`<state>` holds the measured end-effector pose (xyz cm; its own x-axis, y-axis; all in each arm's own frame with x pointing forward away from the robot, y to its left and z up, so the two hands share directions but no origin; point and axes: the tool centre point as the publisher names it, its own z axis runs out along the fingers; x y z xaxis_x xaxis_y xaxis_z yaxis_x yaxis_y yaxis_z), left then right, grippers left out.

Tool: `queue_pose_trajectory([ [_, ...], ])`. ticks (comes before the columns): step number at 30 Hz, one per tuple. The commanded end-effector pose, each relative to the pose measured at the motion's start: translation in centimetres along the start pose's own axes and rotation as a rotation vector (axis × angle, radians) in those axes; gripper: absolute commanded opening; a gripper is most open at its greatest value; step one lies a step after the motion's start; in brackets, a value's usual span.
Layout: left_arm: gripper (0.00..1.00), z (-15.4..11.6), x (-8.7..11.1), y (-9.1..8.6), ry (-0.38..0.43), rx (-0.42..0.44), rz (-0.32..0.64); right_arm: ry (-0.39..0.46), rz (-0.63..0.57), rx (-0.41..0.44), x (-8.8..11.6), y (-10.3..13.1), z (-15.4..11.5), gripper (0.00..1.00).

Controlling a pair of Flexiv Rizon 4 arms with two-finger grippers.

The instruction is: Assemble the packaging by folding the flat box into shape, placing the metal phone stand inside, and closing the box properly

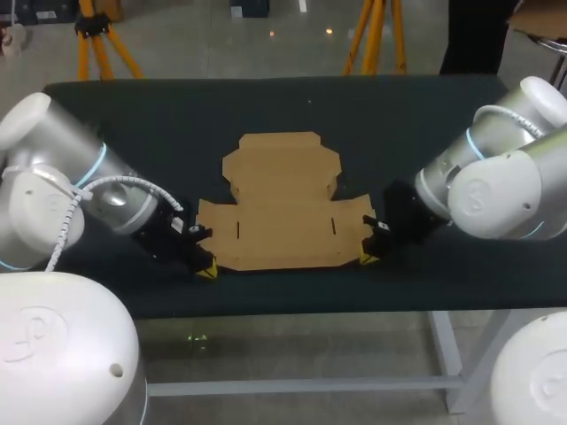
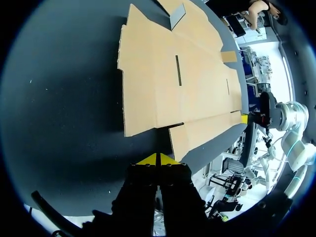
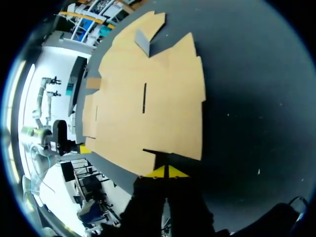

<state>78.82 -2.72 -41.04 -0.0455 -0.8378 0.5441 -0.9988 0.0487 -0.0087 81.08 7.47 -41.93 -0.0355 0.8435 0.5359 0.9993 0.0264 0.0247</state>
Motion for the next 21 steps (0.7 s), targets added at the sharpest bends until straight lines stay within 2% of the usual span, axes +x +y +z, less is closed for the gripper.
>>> queue_pose_trajectory([
  [1,0.00,0.6,0.4,-0.8,-0.010,-0.018,0.003,0.007,-0.004,0.002,0.2,0.0,0.0,0.00],
  [21,0.00,-0.5,1.7,-1.7,-0.053,-0.014,0.043,-0.005,-0.029,0.001,1.2,0.6,0.0,0.00],
])
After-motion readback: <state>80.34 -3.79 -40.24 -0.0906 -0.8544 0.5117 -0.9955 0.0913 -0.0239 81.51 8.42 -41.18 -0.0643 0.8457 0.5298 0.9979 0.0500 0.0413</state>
